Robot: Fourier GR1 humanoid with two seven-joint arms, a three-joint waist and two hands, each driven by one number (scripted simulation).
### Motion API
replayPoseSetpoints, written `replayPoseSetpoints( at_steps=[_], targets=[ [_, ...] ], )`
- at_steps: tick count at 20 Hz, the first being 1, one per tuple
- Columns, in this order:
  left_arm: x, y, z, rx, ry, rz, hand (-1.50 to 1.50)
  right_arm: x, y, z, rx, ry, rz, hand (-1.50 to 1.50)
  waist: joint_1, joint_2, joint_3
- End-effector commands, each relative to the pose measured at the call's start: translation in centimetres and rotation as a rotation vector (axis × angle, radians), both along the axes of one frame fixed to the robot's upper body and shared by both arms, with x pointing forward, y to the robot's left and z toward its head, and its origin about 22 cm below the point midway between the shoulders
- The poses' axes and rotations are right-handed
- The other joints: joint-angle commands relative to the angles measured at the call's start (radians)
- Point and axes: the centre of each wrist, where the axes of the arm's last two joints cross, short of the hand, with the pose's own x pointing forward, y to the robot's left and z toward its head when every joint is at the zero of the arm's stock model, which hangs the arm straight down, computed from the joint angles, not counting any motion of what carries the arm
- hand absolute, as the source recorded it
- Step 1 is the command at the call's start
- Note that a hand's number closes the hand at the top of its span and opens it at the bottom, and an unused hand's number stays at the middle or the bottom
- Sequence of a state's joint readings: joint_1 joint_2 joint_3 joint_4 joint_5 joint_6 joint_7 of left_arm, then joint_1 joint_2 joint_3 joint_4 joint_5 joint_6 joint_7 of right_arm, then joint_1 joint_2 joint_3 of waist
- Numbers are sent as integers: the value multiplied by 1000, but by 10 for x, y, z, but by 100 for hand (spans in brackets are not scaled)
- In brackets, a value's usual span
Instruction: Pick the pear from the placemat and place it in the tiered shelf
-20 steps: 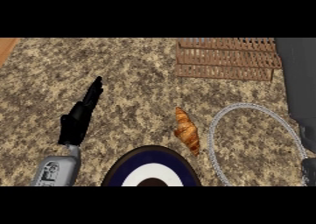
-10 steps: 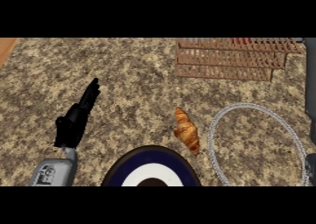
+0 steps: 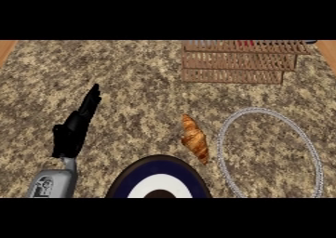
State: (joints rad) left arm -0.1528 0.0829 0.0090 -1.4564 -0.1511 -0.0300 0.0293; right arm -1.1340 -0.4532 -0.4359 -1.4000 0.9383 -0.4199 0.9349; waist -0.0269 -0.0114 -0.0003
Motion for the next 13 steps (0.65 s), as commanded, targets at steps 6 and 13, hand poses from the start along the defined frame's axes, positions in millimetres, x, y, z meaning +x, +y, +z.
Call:
replayPoseSetpoints(
  at_steps=[6,13],
  targets=[
    [-7,3,-7,-15,-2,39,0,-97,-72,-3,37,219,11,-150,-39,-8,1],
    [-13,5,-11,-6,15,35,0,-186,-112,-20,9,255,29,-150,-42,-7,2]
  ],
)
